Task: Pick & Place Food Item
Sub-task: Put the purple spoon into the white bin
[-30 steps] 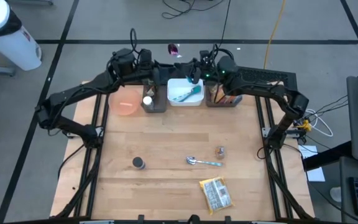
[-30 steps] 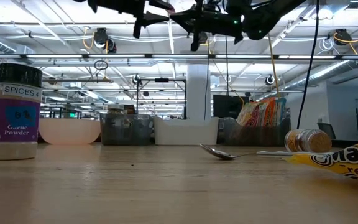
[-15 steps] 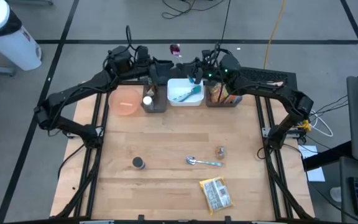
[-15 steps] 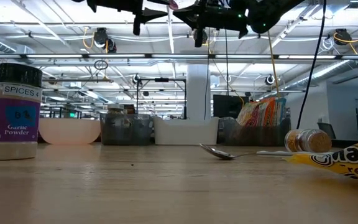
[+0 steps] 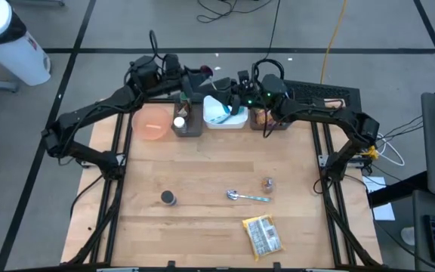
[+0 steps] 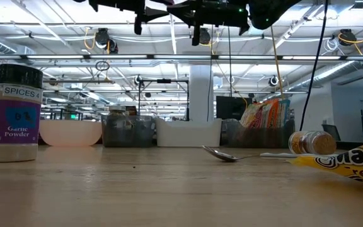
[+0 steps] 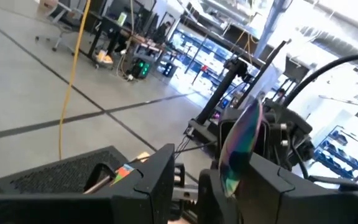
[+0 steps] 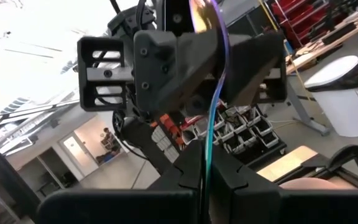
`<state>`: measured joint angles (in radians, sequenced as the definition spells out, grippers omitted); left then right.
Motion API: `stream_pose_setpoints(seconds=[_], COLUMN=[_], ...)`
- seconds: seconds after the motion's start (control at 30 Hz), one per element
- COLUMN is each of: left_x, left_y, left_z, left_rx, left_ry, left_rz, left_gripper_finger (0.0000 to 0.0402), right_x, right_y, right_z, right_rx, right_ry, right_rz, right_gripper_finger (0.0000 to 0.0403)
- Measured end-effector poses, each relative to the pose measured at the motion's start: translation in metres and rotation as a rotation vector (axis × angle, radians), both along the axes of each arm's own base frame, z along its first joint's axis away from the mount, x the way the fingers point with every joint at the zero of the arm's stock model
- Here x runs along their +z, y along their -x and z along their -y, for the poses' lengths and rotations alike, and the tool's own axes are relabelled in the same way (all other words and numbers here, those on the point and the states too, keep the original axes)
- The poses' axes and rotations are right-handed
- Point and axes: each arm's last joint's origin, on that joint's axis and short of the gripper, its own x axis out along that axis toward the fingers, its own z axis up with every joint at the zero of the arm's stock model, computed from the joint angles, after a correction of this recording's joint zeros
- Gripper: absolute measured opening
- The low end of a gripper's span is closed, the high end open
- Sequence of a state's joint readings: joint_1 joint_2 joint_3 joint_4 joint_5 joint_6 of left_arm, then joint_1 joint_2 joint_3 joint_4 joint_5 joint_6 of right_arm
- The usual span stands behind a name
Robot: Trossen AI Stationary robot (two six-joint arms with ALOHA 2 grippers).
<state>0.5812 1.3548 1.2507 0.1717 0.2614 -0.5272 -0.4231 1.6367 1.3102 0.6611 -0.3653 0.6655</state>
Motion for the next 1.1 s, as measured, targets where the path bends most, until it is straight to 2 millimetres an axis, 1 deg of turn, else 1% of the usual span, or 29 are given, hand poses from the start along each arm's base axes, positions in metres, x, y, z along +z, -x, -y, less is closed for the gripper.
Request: stream_pose_setpoints(seconds=[0.17,0.23,0.33,0.47,0.5,0.67,0.73,0.83,0.97,1.1], left_x=[0.001,0.001,0.001,0.001,0.001,0.001,0.001,0.001,0.001,0.000], left_y=[0.000,0.000,0.000,0.000,0.000,0.000,0.000,0.000,0.000,0.001], left_z=[0.000,0.000,0.000,0.000,0.000,0.000,0.000,0.001,0.001,0.000], left_rx=[0.014,0.016,0.015,0.016,0.016,0.005,-0.010,-0.040,-0.072,-0.096], left_ry=[-0.008,-0.007,-0.008,-0.035,-0.045,-0.067,-0.081,-0.101,-0.104,-0.097], left_rz=[0.013,0.013,0.013,0.004,0.000,-0.008,-0.012,-0.018,-0.022,-0.032], left_gripper_finger=[0.0149,0.0135,0.0095,0.0023,0.0014,0.0018,0.0011,0.0010,0.0008,0.0009], right_x=[0.000,0.000,0.000,-0.001,-0.001,-0.001,-0.001,-0.001,0.002,0.004], right_y=[0.000,0.000,0.000,0.000,0.000,0.000,0.000,0.000,0.004,0.009], right_z=[0.000,0.000,0.000,0.000,0.000,0.000,0.000,0.001,0.006,0.016], right_rx=[0.001,0.001,-0.001,-0.002,-0.003,0.000,0.002,0.012,0.038,0.045], right_ry=[-0.002,-0.004,-0.006,-0.010,-0.011,-0.009,-0.008,0.000,0.018,0.003], right_rz=[0.000,-0.001,-0.003,-0.005,-0.005,-0.007,-0.007,-0.007,0.014,0.029], right_gripper_finger=[0.0000,0.0000,0.0000,0.0000,0.0000,0.0000,0.0001,0.0011,0.0043,0.0090])
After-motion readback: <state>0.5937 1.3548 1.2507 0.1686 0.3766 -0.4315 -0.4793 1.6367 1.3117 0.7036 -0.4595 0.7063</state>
